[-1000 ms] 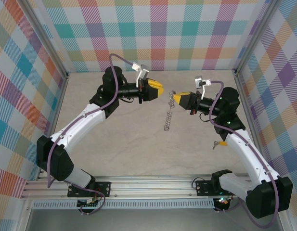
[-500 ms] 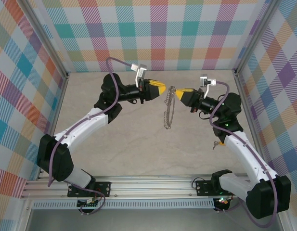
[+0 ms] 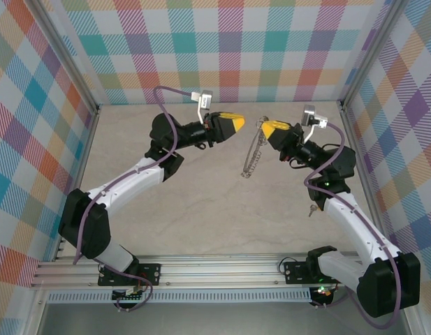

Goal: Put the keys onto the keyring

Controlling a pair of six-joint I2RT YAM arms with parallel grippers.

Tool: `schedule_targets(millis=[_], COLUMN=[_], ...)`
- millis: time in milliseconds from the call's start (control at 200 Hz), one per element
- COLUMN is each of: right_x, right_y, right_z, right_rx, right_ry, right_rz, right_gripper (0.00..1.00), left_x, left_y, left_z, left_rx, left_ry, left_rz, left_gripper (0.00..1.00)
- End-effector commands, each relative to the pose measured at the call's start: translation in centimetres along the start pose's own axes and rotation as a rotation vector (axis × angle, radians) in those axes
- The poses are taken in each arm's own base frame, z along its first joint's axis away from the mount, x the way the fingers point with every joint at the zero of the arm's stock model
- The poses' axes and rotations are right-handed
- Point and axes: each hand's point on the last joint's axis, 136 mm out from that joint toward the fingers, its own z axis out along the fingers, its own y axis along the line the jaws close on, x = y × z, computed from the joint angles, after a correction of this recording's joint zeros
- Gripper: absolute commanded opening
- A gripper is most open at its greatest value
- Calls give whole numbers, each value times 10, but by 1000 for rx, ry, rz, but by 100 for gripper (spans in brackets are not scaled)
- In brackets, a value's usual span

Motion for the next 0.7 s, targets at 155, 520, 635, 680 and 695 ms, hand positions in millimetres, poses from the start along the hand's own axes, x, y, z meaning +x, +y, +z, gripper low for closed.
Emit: schedule_targets(millis=[155, 520, 635, 680, 695], right_x=[-30, -32, -30, -31, -30], right_y=[29, 32, 31, 31, 31], right_z=[0, 10, 12, 13, 13], right_rx=[-95, -138, -141, -141, -140], right_ry=[-103, -106, -101, -102, -102], right_rz=[-115, -118, -111, -110, -110], right_gripper=[0, 0, 0, 0, 0], left_x=[-9, -8, -9, -9, -9], left_y=[-30, -44, -47, -48, -48], left_z=[10, 18, 19, 19, 19], left_rx=[102, 143, 152, 156, 155], left_ry=[-26, -13, -12, -12, -11], left_rz=[31, 44, 50, 52, 51], left_gripper=[22, 22, 22, 22, 22])
